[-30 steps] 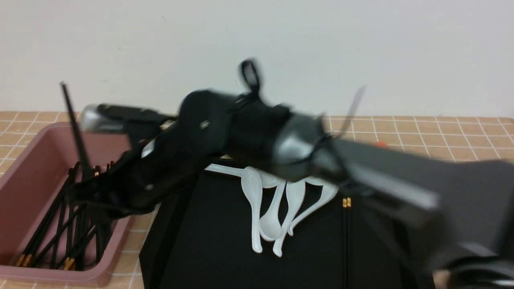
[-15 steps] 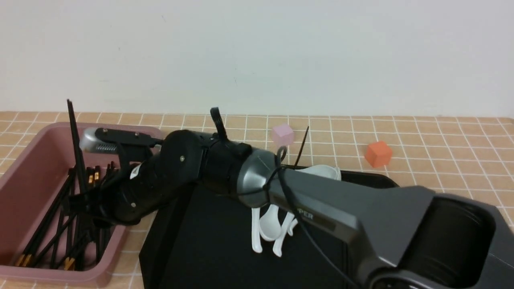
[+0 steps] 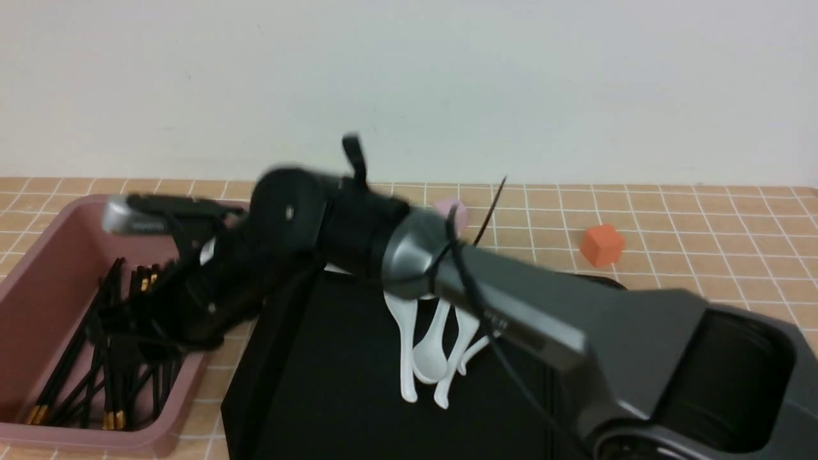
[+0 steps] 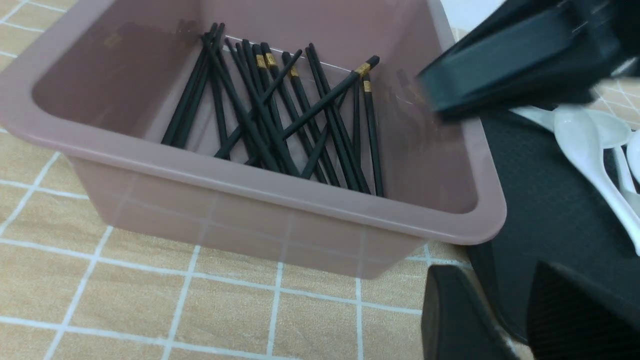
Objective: On brown tablecloth take chopsticks from black tray and put them in box.
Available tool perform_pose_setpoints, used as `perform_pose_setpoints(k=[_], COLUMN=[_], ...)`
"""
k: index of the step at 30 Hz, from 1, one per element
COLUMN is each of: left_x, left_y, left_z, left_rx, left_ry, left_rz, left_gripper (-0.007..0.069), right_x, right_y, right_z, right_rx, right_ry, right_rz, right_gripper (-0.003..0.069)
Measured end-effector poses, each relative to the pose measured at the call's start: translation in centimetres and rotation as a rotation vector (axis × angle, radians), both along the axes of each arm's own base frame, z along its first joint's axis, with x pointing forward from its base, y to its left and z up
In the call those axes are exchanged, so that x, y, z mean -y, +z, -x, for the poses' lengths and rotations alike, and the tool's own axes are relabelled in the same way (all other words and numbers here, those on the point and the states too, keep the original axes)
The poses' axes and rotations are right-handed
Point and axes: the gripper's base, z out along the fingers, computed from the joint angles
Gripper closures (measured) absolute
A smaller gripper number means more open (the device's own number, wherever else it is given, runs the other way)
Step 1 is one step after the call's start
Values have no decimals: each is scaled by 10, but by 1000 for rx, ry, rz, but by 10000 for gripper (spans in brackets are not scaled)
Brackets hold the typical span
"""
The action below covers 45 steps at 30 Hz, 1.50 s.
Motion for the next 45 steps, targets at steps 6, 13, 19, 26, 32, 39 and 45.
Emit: perform_pose_setpoints(k=[6, 13, 19, 26, 32, 39, 45], left_x=[0, 0, 0, 0, 0, 0, 0], left_y=[0, 0, 0, 0, 0, 0, 0], left_z=[0, 0, 0, 0, 0, 0, 0], left_rx=[0, 0, 0, 0, 0, 0, 0], left_ry=[0, 0, 0, 0, 0, 0, 0], left_rz=[0, 1, 1, 1, 1, 1, 1], left_gripper=[385, 385, 385, 385, 385, 385, 385], right_x=[37, 107, 199, 303, 369, 404, 410], right_y=[82, 209, 292, 275, 175, 77, 46], right_z=[10, 54, 130, 206, 252, 276, 280], right_rx=[121, 341, 551, 643, 794, 877, 887], right_ry=[168, 169, 81, -57, -282, -462, -484], right_rz=[15, -88, -94, 57, -66, -274, -296], right_gripper=[666, 672, 667, 663, 663, 663, 657])
